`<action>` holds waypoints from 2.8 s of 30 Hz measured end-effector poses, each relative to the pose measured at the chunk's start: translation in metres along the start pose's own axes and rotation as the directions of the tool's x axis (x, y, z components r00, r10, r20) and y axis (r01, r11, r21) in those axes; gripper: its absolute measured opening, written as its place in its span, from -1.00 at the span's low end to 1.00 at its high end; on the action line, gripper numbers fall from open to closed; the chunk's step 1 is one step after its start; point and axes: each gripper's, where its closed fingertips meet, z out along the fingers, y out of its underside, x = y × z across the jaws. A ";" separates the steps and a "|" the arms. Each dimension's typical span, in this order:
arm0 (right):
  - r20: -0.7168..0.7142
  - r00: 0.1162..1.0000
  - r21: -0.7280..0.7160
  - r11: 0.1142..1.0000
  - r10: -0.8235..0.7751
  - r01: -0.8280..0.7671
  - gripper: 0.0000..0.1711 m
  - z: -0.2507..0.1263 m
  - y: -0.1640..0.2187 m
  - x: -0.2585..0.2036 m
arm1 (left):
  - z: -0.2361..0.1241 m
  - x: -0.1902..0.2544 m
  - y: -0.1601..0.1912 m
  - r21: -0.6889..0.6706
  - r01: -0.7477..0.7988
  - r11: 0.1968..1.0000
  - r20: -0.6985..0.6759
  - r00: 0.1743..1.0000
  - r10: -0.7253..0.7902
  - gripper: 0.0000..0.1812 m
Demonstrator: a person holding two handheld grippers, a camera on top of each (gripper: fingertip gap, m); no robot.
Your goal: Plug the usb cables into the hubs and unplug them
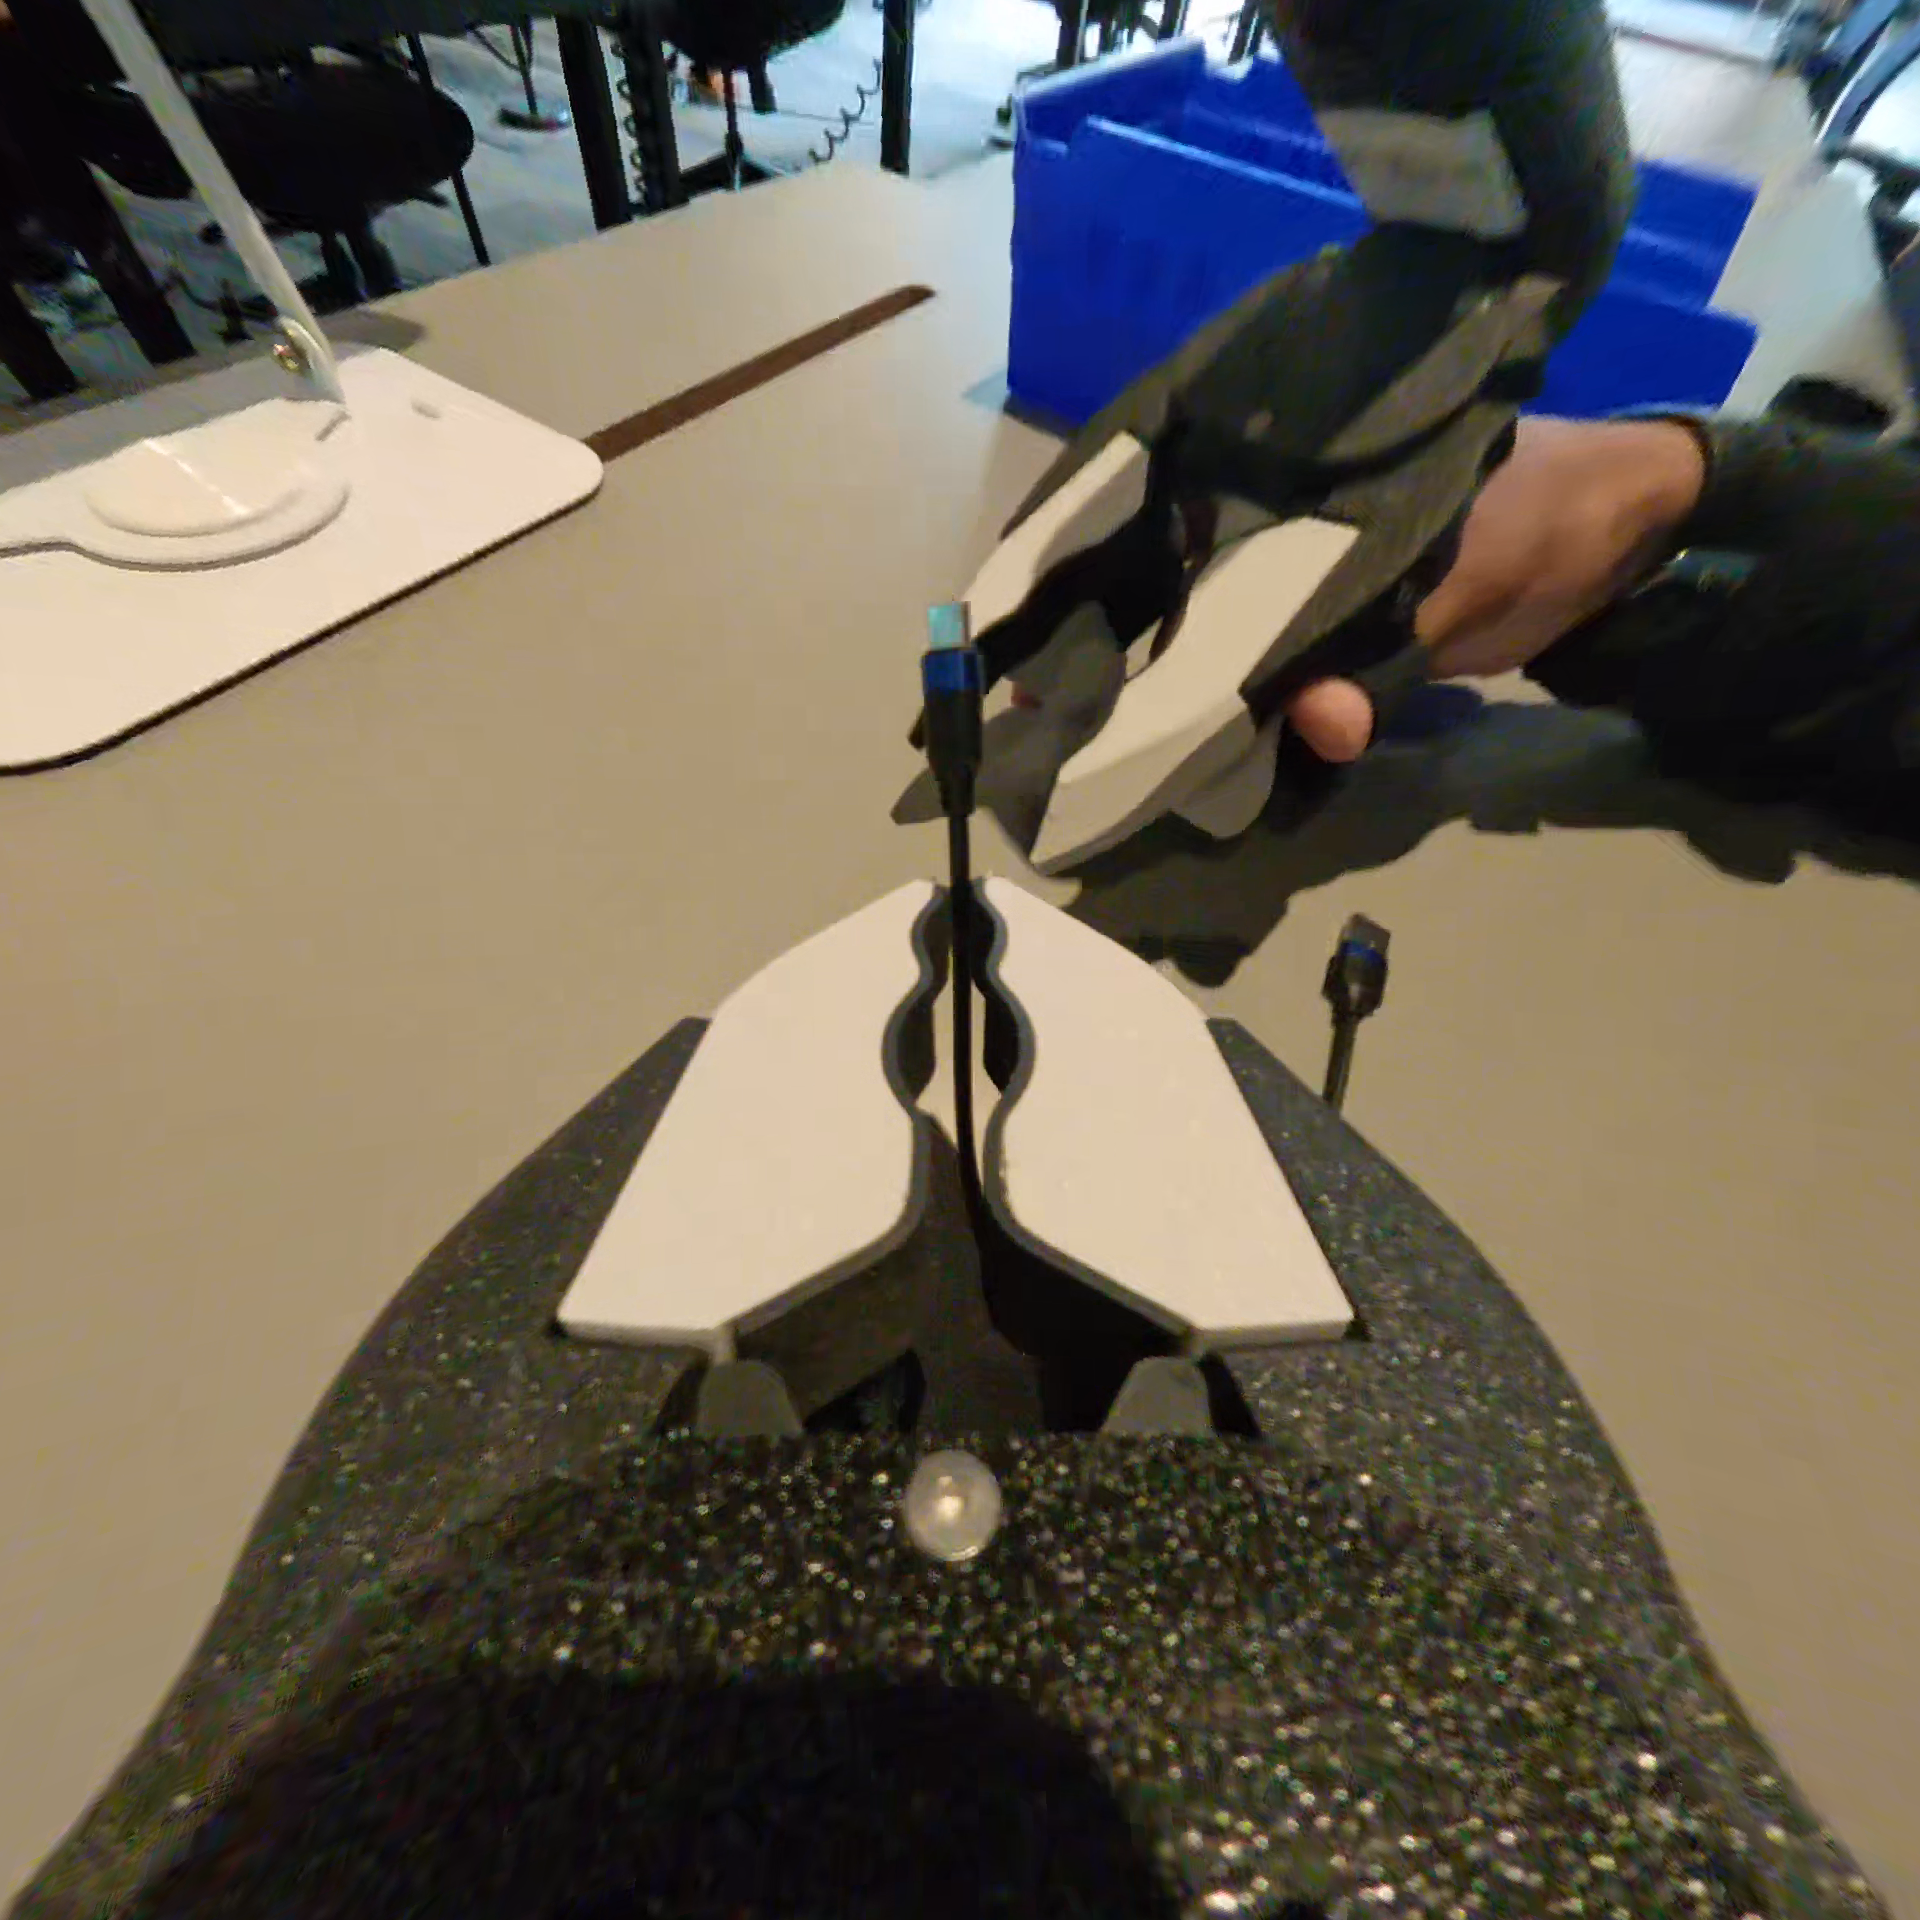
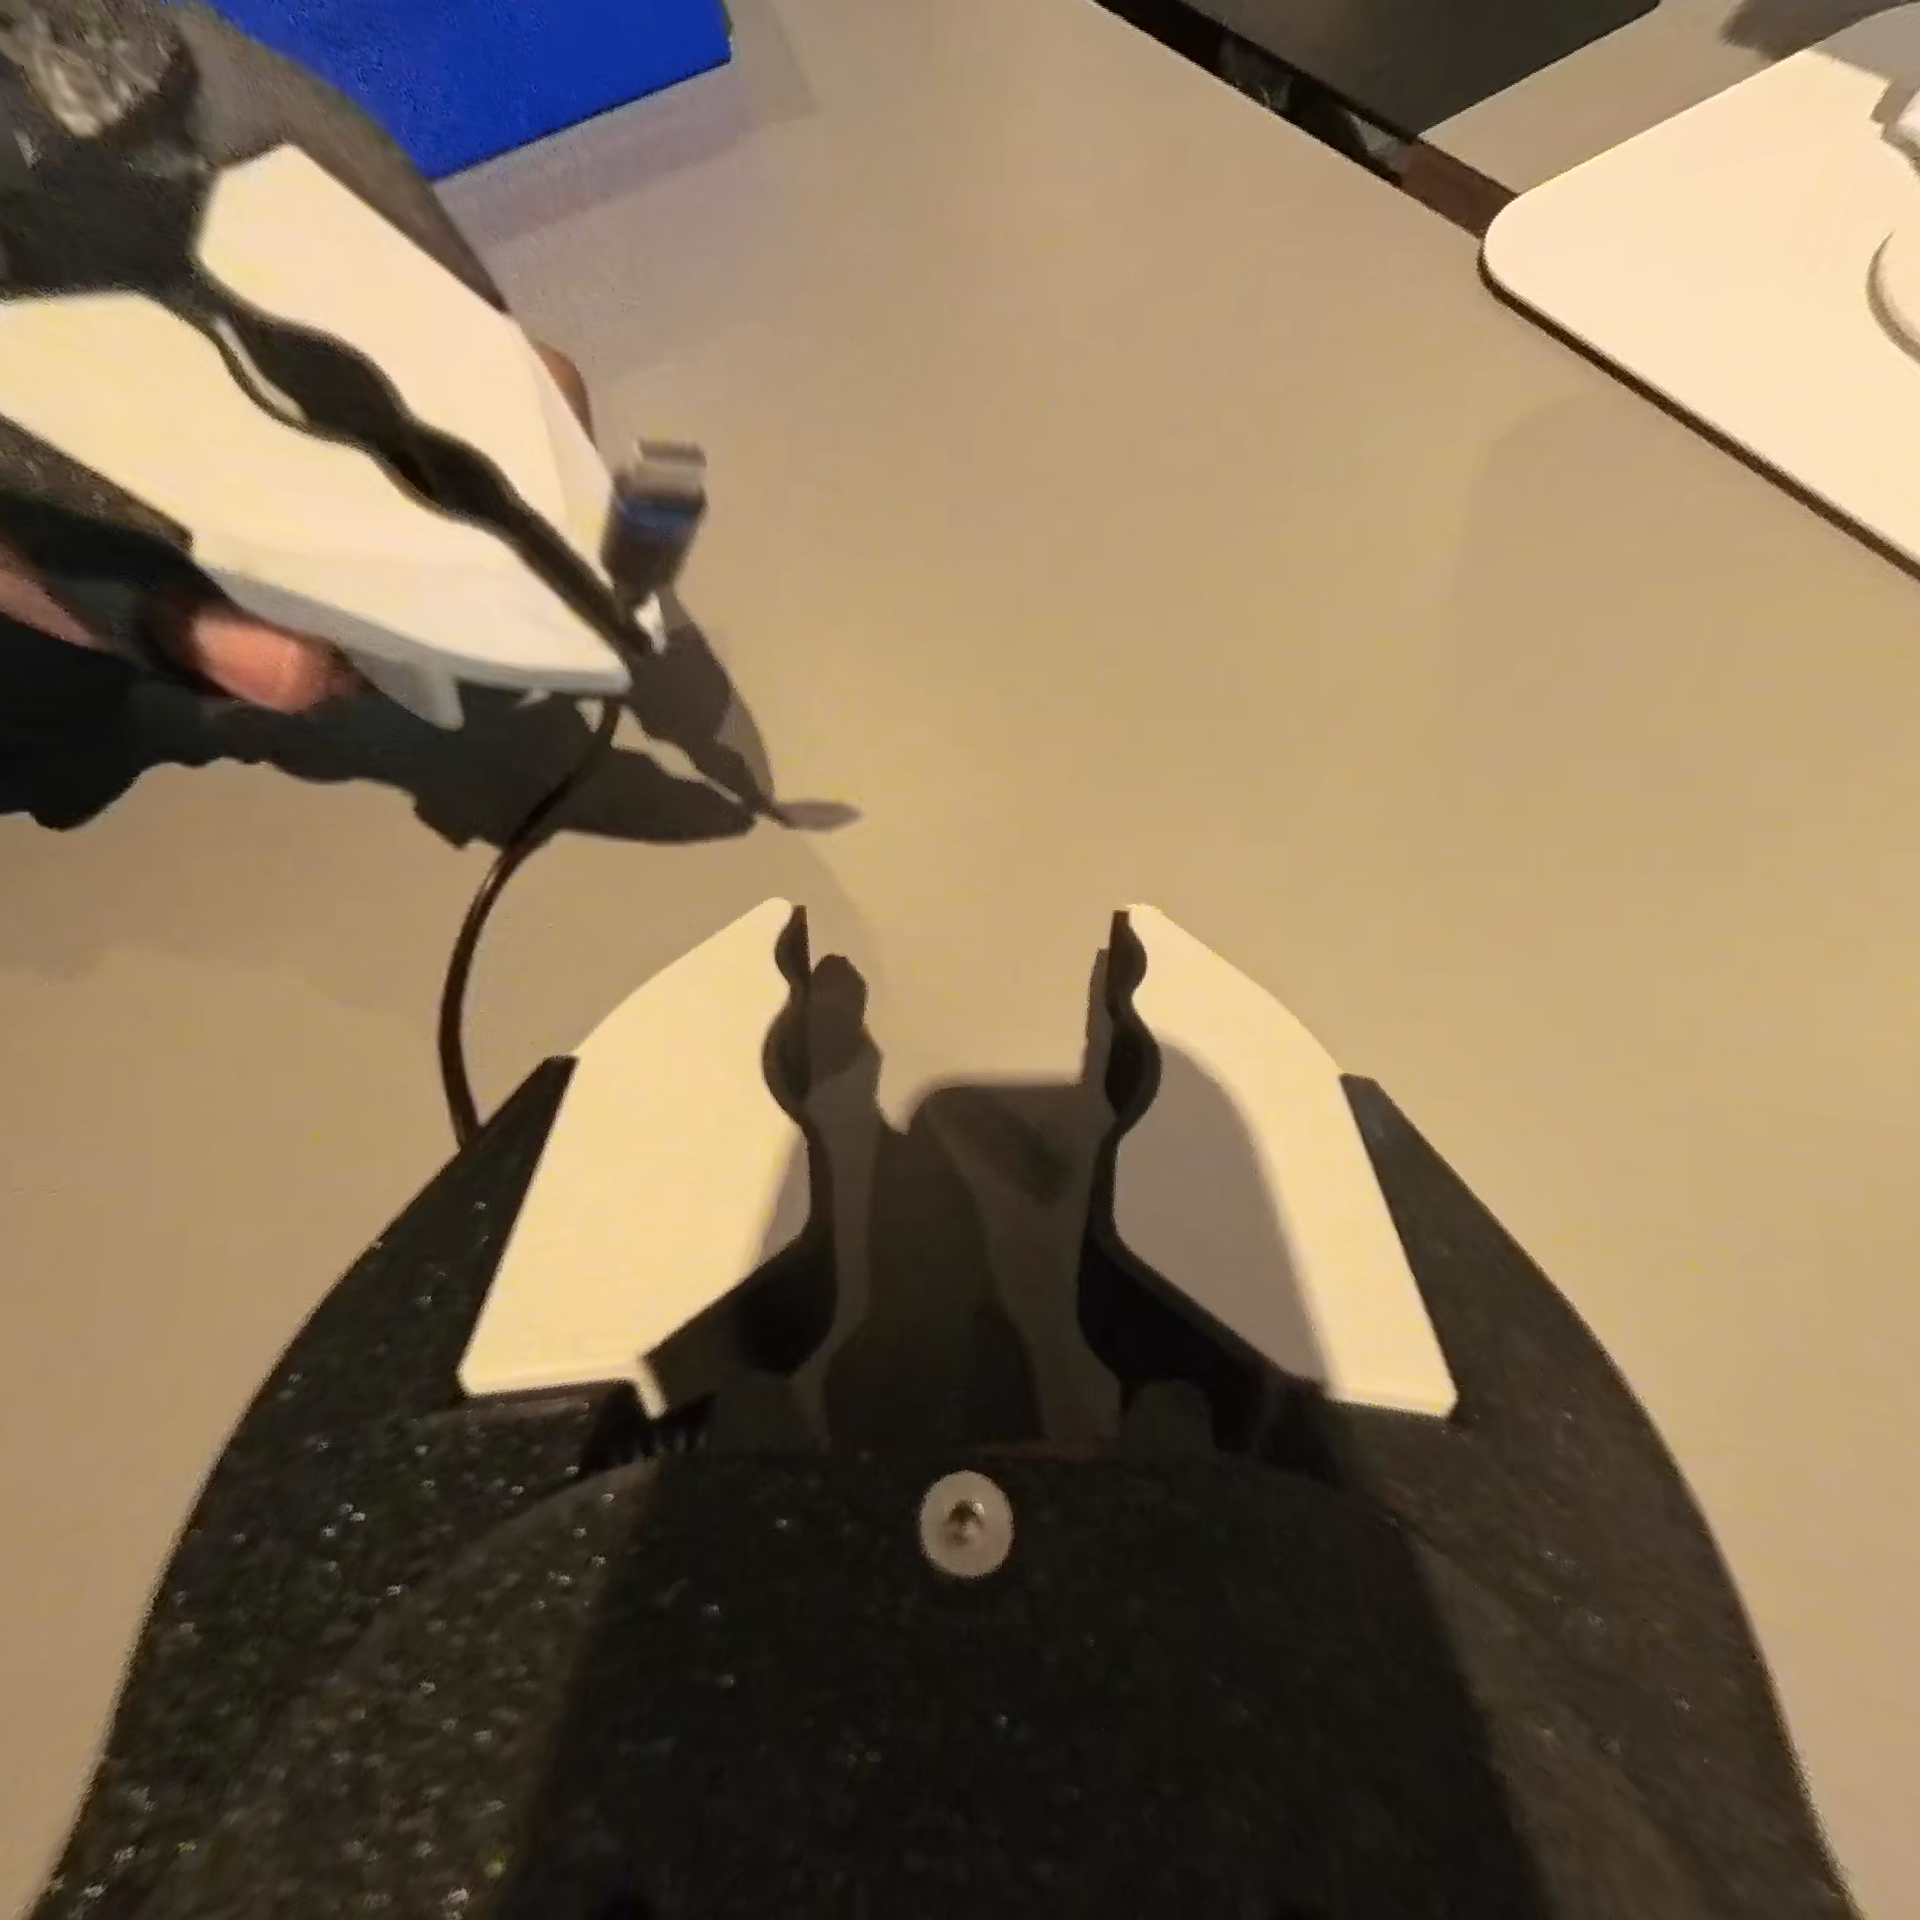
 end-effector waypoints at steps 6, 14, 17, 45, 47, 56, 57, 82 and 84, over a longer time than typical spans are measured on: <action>0.145 0.988 0.091 0.995 -0.044 0.031 -0.32 -0.001 -0.015 -0.031 | 0.010 0.016 0.004 -0.021 -0.082 0.996 -0.014 0.997 0.081 -0.97; 0.283 0.959 0.202 0.977 0.003 -0.063 -0.60 -0.010 -0.034 -0.052 | 0.012 0.022 0.003 -0.007 -0.120 0.993 -0.031 0.992 0.120 -0.97; 0.267 0.964 0.222 0.974 -0.010 -0.051 -0.78 -0.012 -0.038 -0.051 | 0.012 0.023 0.002 0.008 -0.127 0.992 -0.034 0.991 0.128 -0.97; -0.938 0.344 0.041 0.967 -0.050 0.253 -0.87 -0.377 -0.093 0.093 | -0.008 -0.025 -0.021 0.182 -0.236 0.955 0.283 0.942 0.179 -0.99; -0.927 0.362 -0.059 0.991 -0.099 0.121 -0.87 -0.362 -0.063 0.120 | -0.009 -0.026 -0.022 0.188 -0.231 0.955 0.285 0.943 0.172 -0.99; -0.862 0.461 -0.302 0.943 -0.210 -0.136 -0.87 -0.299 0.031 0.197 | -0.013 -0.031 -0.023 0.208 -0.189 0.960 0.280 0.952 0.126 -1.00; -0.861 0.458 -0.315 0.938 -0.219 -0.144 -0.87 -0.297 0.036 0.200 | -0.013 -0.031 -0.023 0.207 -0.188 0.960 0.279 0.952 0.126 -0.99; -0.855 0.517 -0.085 0.977 0.031 -0.198 0.00 -0.300 0.012 0.178 | -0.013 -0.034 -0.020 0.190 -0.187 0.964 0.286 0.950 0.128 -0.98; -0.844 0.533 -0.025 0.986 0.068 -0.165 0.01 -0.301 0.001 0.175 | -0.014 -0.035 -0.020 0.190 -0.188 0.964 0.287 0.949 0.128 -0.98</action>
